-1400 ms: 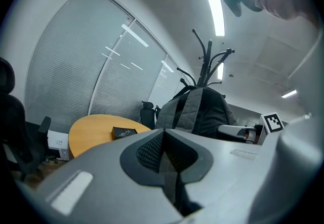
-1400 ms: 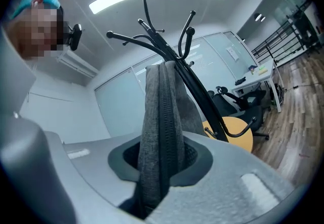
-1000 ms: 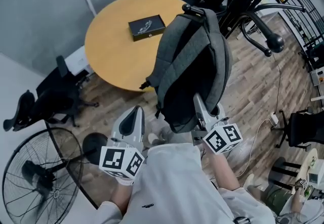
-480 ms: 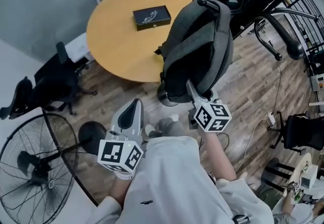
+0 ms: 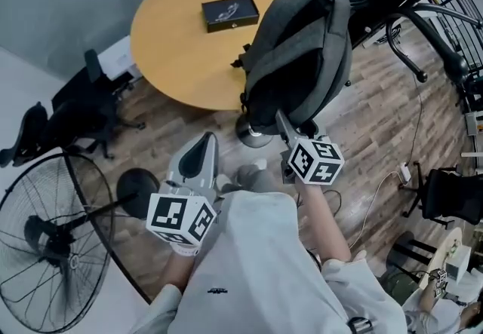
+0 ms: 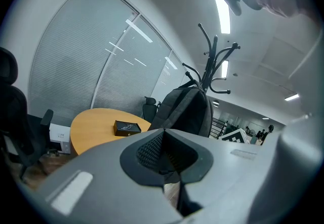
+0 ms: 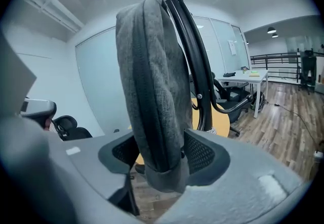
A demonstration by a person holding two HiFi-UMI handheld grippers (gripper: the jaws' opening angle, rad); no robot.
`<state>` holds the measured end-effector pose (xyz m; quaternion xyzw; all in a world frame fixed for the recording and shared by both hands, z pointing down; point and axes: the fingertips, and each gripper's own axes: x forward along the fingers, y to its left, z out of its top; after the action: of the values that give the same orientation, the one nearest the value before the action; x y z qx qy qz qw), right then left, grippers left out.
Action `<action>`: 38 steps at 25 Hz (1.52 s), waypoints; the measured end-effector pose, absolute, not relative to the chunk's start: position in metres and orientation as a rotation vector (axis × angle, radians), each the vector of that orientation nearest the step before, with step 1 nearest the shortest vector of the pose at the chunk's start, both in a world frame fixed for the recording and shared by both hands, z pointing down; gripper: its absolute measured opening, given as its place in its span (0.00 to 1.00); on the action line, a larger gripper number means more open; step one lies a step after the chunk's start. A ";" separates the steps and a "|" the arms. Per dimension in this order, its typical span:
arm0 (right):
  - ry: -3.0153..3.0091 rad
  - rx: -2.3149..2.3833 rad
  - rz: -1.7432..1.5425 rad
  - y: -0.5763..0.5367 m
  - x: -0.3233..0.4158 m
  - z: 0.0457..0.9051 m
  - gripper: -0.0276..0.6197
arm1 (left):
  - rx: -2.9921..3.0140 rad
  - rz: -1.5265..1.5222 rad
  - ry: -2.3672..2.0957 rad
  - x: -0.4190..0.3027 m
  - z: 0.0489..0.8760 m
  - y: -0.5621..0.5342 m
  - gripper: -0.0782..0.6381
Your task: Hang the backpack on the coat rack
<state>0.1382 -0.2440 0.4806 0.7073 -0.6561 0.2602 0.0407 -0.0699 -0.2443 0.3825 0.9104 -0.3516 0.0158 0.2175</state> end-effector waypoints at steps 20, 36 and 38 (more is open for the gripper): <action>-2.102 2.249 0.498 -0.192 0.130 0.387 0.43 | 2.546 0.037 -0.955 -0.073 0.379 -0.234 0.13; -2.077 2.200 0.362 -0.144 0.135 0.367 0.08 | 2.585 0.087 -1.002 -0.089 0.384 -0.237 0.13; -2.083 2.216 0.393 -0.143 0.137 0.371 0.05 | 2.589 0.091 -1.009 -0.090 0.384 -0.238 0.13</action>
<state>0.1372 -0.1429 0.3706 0.7222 -0.6787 0.1279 0.0375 -0.0903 -0.2381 0.3842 0.9161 -0.3570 0.0321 0.1798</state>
